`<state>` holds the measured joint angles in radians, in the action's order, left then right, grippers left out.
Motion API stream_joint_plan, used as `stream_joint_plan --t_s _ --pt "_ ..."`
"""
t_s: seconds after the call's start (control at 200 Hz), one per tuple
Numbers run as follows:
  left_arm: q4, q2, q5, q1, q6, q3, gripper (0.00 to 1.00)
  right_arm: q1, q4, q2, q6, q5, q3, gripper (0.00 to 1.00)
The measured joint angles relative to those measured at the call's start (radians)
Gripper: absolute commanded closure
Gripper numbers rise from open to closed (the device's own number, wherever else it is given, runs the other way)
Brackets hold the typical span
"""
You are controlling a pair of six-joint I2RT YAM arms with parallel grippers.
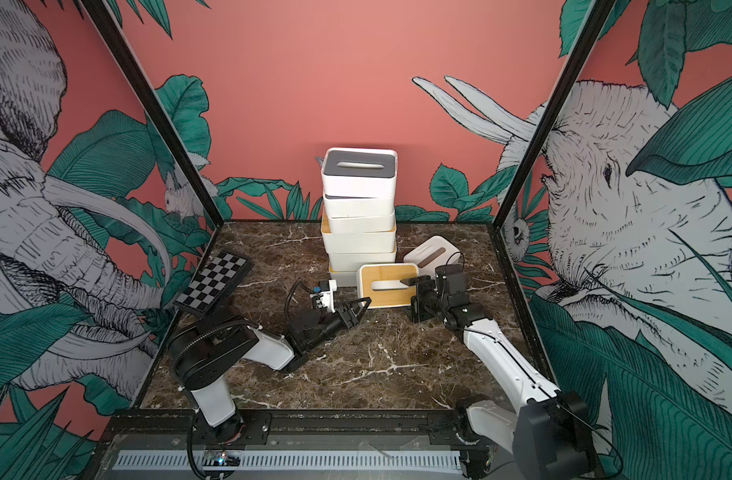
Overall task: Stack the tissue boxes
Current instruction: Pick up the tissue box from the center of the board.
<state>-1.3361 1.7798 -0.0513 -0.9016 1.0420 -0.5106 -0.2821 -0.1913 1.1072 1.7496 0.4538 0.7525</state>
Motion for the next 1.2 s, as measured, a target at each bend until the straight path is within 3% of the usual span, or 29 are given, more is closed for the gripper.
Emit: stream_joint_plan --t_s 0.155,0.295,0.48,0.69,0.885,1.2 --pt "0.049 -0.009 -0.004 0.0 -0.003 0.0 0.6 0.019 0.021 -0.072 -0.032 0.003 0.002 0.13" --pt "0.175 -0.081 -0.033 0.0 -0.024 -0.005 0.6 0.081 -0.119 -0.113 -0.175 -0.009 0.106 0.01" --pt "0.414 -0.314 -0.106 -0.001 -0.092 -0.053 0.6 0.171 -0.302 -0.173 -0.438 -0.082 0.375 0.0" --pt "0.658 -0.569 -0.146 -0.001 -0.156 -0.165 0.59 0.185 -0.419 -0.175 -0.691 -0.167 0.588 0.01" --pt "0.902 -0.669 -0.15 -0.001 -0.208 -0.355 0.6 0.186 -0.415 -0.184 -0.821 -0.209 0.632 0.01" --pt "1.178 -0.641 -0.135 -0.001 -0.326 -0.808 0.61 0.186 -0.371 -0.205 -0.877 -0.233 0.574 0.01"
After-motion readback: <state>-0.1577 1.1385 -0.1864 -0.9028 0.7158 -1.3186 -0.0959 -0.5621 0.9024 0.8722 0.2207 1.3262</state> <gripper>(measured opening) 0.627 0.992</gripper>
